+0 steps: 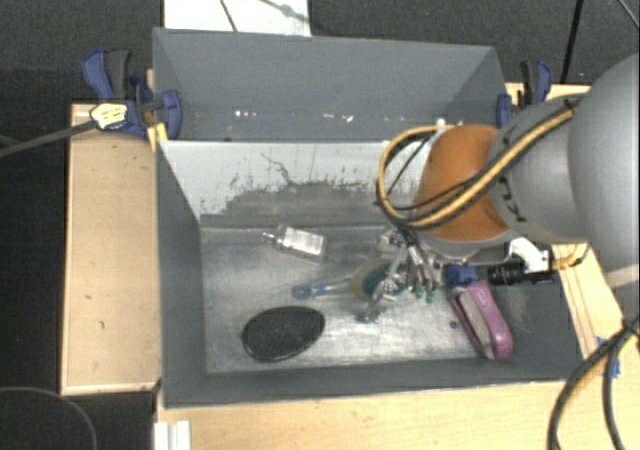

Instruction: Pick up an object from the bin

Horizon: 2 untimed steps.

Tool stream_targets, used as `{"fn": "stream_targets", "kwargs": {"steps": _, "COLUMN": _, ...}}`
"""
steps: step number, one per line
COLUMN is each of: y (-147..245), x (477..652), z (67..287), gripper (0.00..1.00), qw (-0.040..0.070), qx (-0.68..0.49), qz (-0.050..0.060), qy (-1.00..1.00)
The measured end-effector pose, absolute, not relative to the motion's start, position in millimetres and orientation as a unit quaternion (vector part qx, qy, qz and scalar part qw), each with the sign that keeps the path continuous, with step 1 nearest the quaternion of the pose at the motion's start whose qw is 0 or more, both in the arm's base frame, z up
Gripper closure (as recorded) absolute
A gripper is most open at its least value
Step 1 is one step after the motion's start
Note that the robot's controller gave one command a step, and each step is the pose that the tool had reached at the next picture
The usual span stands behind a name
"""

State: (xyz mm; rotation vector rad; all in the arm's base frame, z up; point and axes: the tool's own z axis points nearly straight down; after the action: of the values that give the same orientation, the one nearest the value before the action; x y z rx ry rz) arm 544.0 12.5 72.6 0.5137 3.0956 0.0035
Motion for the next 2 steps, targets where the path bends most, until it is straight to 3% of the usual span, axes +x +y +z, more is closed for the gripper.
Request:
{"fn": "stream_targets", "kwargs": {"steps": 1, "y": 46.8, "x": 551.6, "z": 73.0, "gripper": 0.00, "qw": 0.005, "qx": 0.222, "qz": 0.000, "qy": 0.975}}
{"fn": "stream_targets", "kwargs": {"steps": 2, "y": 46.2, "x": 553.5, "z": 74.6, "gripper": 1.00, "qw": 0.007, "qx": 0.221, "qz": 0.001, "qy": 0.975}}
